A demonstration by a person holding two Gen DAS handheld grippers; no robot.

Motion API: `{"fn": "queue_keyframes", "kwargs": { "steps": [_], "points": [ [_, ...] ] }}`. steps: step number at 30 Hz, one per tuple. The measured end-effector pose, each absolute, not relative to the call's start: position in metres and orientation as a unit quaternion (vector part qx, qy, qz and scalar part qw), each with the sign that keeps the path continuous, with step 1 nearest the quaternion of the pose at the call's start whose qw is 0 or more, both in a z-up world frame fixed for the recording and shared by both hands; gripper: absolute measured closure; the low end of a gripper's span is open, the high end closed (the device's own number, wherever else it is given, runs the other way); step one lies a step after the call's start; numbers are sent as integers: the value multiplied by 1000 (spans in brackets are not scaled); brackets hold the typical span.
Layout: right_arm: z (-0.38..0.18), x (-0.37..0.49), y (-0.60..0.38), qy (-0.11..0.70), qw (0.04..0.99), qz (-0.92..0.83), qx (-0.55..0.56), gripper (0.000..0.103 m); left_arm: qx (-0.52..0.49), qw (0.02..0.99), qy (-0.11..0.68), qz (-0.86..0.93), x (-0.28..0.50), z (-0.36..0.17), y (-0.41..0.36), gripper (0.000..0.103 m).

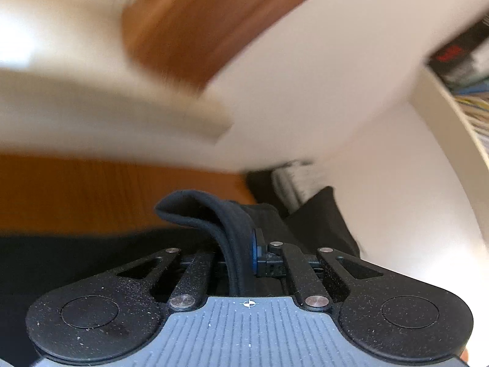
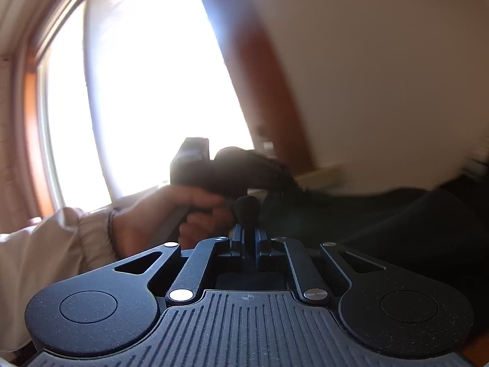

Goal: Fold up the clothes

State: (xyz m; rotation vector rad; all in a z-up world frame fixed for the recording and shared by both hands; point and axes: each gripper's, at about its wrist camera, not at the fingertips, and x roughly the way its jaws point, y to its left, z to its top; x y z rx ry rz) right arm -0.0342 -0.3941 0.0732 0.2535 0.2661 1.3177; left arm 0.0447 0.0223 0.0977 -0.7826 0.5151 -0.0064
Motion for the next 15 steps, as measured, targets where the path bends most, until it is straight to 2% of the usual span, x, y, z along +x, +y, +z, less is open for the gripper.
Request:
{"fn": "queue_keyframes", "kwargs": {
  "steps": [7,15],
  "points": [
    [112,-134,-310,115,708,693,80,95,-238,935,259,48,-88,175,61,99],
    [128,-262,-189,136,622,770,39,95,-178,943,240,148,-263,212,110,99]
  ]
}}
